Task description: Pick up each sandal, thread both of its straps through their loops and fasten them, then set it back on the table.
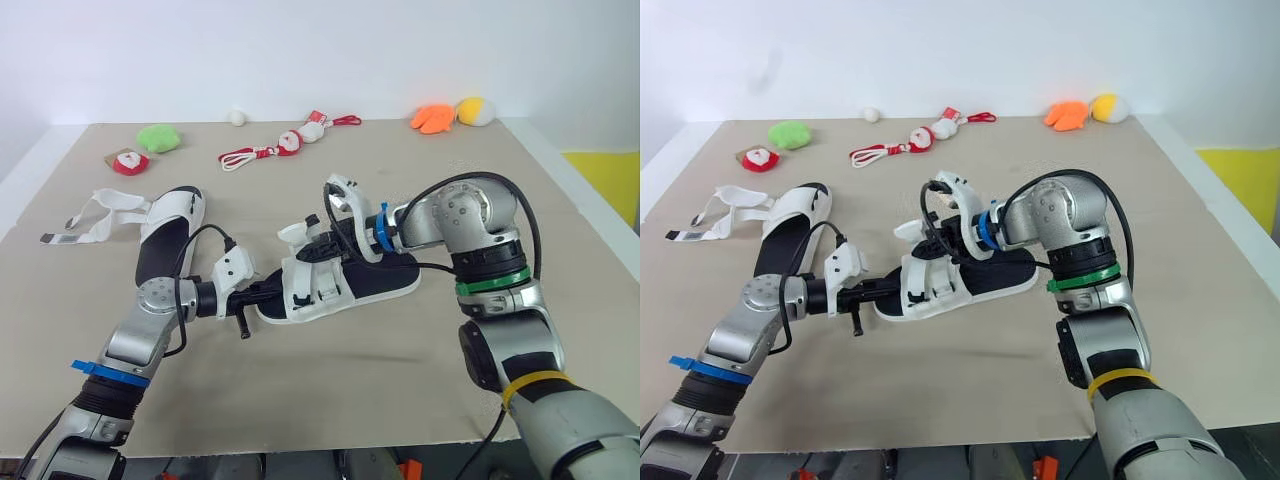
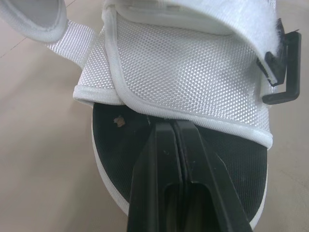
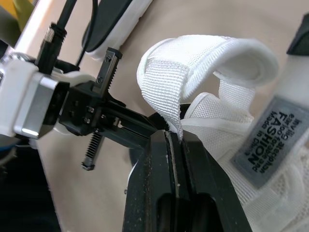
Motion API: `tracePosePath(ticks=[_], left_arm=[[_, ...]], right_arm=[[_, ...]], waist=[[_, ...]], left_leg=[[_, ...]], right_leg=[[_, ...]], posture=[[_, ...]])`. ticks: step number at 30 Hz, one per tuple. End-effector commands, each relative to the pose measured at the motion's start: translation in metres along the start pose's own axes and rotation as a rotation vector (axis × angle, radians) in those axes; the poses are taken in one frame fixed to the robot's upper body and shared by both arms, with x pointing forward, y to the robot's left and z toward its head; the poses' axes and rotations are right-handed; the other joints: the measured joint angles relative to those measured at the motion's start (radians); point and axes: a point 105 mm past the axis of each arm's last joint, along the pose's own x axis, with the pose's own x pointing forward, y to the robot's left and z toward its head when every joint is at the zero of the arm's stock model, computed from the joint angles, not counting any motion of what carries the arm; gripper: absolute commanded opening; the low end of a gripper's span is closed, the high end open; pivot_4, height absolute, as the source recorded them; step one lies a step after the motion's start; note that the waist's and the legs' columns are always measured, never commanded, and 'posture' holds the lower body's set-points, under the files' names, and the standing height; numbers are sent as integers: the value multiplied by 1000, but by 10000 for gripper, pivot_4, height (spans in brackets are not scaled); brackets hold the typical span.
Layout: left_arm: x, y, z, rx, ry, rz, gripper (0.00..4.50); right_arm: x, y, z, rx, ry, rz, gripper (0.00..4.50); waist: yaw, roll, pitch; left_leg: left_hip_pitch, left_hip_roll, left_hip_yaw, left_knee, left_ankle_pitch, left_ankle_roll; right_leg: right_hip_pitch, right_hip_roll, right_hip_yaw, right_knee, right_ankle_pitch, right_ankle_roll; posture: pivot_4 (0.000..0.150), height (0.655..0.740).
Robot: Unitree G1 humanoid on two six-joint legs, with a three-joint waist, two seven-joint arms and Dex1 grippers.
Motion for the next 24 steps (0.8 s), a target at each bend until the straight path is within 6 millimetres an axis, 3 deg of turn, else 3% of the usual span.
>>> tracePosePath(ticks=[1, 11, 18, 24], left_arm=[[9, -14, -29, -67, 101, -44, 0], [9, -13, -29, -65, 101, -42, 0], [8, -12, -28, -61, 102, -41, 0], [9, -12, -28, -61, 101, -40, 0]], right_arm=[[-4, 15, 8, -105, -35, 25, 527], [-3, 30, 0, -288, -9, 18, 527], [-1, 20, -12, -361, 36, -18, 527], [5, 10, -8, -370, 6, -61, 527]], waist=[[0, 0, 0], [2, 0, 0], [4, 0, 0], [5, 0, 0]], left_leg=[[0, 0, 0, 0, 0, 0], [0, 0, 0, 0, 0, 0], [0, 0, 0, 0, 0, 0], [0, 0, 0, 0, 0, 0]], right_leg=[[0, 0, 0, 0, 0, 0], [0, 0, 0, 0, -1, -1], [0, 0, 0, 0, -1, -2], [0, 0, -1, 0, -1, -2]], posture=[[1500, 7400], [1500, 7400], [1500, 7400], [1500, 7400]])
